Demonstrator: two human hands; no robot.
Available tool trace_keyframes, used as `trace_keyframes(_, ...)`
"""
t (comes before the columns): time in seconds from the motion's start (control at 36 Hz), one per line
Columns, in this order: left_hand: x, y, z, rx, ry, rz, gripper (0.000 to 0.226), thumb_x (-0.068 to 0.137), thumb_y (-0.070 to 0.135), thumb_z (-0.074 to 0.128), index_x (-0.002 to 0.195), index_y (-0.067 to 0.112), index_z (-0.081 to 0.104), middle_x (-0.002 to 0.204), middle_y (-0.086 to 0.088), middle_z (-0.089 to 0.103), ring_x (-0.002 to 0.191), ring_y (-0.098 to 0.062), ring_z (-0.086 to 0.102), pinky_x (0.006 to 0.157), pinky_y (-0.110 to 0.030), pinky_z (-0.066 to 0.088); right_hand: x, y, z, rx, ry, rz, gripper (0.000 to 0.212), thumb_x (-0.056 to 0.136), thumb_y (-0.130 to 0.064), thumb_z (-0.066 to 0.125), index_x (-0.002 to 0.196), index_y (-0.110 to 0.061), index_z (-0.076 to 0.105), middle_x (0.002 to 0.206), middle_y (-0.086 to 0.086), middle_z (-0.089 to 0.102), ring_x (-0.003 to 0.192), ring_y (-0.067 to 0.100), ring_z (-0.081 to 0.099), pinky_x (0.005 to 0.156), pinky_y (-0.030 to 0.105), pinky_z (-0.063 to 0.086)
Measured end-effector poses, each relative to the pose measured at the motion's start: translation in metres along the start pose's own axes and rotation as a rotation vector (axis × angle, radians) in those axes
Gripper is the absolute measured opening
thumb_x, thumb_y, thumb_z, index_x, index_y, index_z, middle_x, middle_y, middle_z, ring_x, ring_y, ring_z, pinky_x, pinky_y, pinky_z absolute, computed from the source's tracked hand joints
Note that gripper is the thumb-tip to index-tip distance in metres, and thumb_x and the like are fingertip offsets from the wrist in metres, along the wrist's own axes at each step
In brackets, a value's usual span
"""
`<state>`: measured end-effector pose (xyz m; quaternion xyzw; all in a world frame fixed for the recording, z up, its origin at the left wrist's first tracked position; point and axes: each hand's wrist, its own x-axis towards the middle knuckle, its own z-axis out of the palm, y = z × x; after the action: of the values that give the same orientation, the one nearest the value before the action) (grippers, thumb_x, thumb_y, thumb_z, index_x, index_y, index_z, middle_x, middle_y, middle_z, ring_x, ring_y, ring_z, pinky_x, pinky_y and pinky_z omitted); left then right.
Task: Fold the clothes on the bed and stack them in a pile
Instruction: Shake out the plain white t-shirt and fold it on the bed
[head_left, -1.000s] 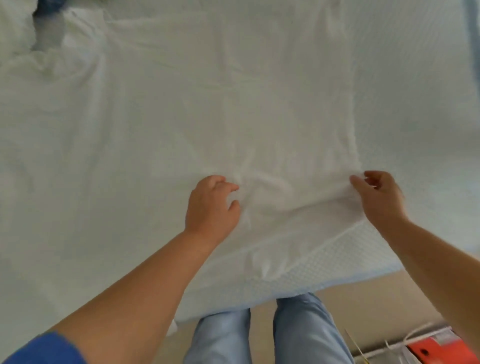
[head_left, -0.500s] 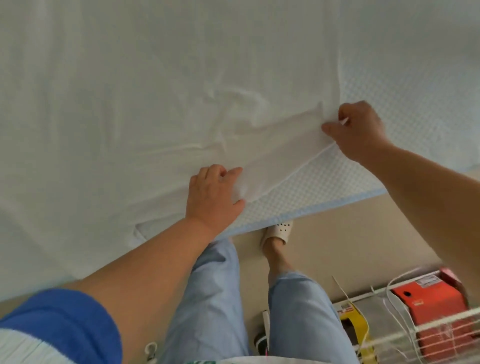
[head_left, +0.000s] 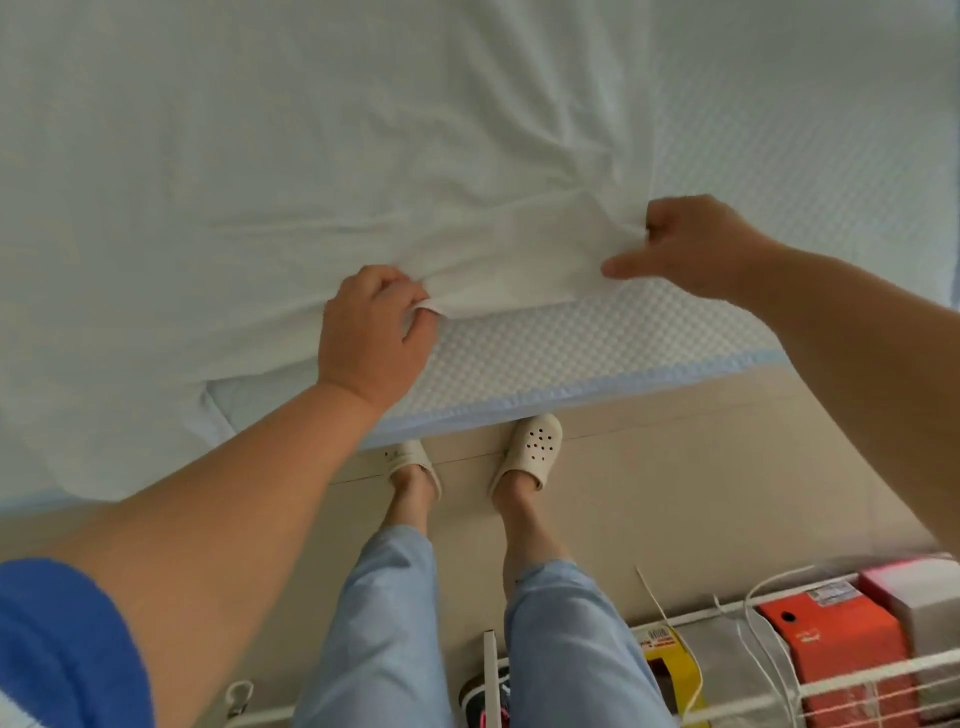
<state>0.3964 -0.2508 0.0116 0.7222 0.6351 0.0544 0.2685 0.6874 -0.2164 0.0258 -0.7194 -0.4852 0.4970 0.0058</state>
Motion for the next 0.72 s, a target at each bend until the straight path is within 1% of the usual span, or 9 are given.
trace_keyframes(0.06,-0.002,0.0,-0.002,-0.064,0.009,-0.037,0.033,0.083,0.024,0.049,0.095,0.001,0.069,0.102,-0.017,0.062,0.096,-0.034,0.055,0.081,-0.035,0.041,-0.006,0.006,0.003,-0.162,-0.051,0.028,0.033,0.065,-0.044,0.08,0.087,-0.032,0.059,0.083,-0.012,0.057,0.068,0.006,0.053,0.055,0.017,0.037)
trace_keyframes(0.17,-0.003,-0.004,-0.002,-0.142,0.005,-0.086,0.018,0.091,0.016,0.051,0.091,0.003,0.064,0.088,-0.006,0.057,0.089,-0.027,0.053,0.07,-0.024,0.029,-0.018,0.013,0.014,-0.272,0.028,-0.014,0.038,0.078,-0.042,0.07,0.107,-0.018,0.063,0.105,-0.001,0.057,0.089,0.017,0.054,0.074,0.026,0.039)
trace_keyframes(0.25,0.0,-0.005,-0.003,-0.16,0.012,-0.086,0.016,0.092,0.014,0.051,0.087,0.004,0.063,0.082,0.0,0.05,0.085,-0.025,0.051,0.068,-0.023,0.027,-0.033,0.0,0.017,0.357,0.155,-0.07,0.011,0.089,-0.016,0.06,0.099,-0.016,0.065,0.083,-0.011,0.063,0.075,0.005,0.06,0.072,0.015,0.049)
trace_keyframes(0.33,0.005,-0.004,-0.002,-0.153,0.003,-0.026,0.019,0.092,0.016,0.051,0.086,0.003,0.063,0.079,-0.002,0.049,0.082,-0.025,0.049,0.068,-0.025,0.028,-0.039,-0.006,0.01,0.676,0.244,-0.145,0.021,0.083,-0.012,0.059,0.075,-0.028,0.069,0.068,-0.02,0.064,0.068,-0.007,0.06,0.065,0.009,0.048)
trace_keyframes(0.39,0.006,-0.003,-0.001,-0.142,-0.006,0.02,0.022,0.091,0.019,0.05,0.082,0.003,0.062,0.076,-0.003,0.048,0.08,-0.024,0.047,0.067,-0.026,0.028,-0.038,-0.001,0.01,0.692,0.244,-0.132,0.019,0.081,-0.02,0.06,0.071,-0.032,0.071,0.07,-0.02,0.066,0.071,-0.002,0.061,0.066,0.015,0.05)
trace_keyframes(0.5,0.004,-0.007,0.005,-0.076,-0.071,0.098,0.022,0.089,0.021,0.053,0.079,0.004,0.063,0.077,-0.011,0.056,0.079,-0.026,0.05,0.066,-0.032,0.035,-0.032,0.027,0.025,0.497,0.215,0.011,0.009,0.091,-0.021,0.059,0.084,-0.026,0.063,0.079,-0.008,0.064,0.075,0.01,0.06,0.072,0.029,0.05)
trace_keyframes(0.58,-0.004,-0.015,0.013,0.064,-0.16,0.163,0.014,0.084,0.018,0.06,0.086,0.007,0.068,0.085,-0.013,0.062,0.082,-0.034,0.056,0.071,-0.036,0.039,-0.035,0.045,0.039,0.46,0.127,0.164,0.015,0.089,-0.023,0.062,0.074,-0.02,0.061,0.062,0.0,0.059,0.063,0.018,0.054,0.068,0.037,0.048)
trace_keyframes(0.64,-0.012,-0.021,0.016,0.158,-0.163,0.154,0.02,0.077,0.017,0.066,0.095,0.009,0.068,0.094,-0.015,0.062,0.09,-0.037,0.056,0.076,-0.039,0.038,-0.04,0.051,0.046,0.477,0.115,0.205,0.018,0.083,-0.03,0.068,0.068,-0.022,0.062,0.056,-0.007,0.06,0.061,0.014,0.055,0.07,0.034,0.047)
trace_keyframes(0.72,-0.021,-0.039,0.011,0.236,-0.112,0.076,0.033,0.069,0.016,0.07,0.102,0.01,0.066,0.101,-0.017,0.059,0.098,-0.039,0.054,0.081,-0.041,0.036,-0.048,0.052,0.057,0.461,0.096,0.187,0.012,0.071,-0.04,0.075,0.067,-0.031,0.068,0.066,-0.013,0.067,0.065,0.005,0.062,0.069,0.026,0.045)
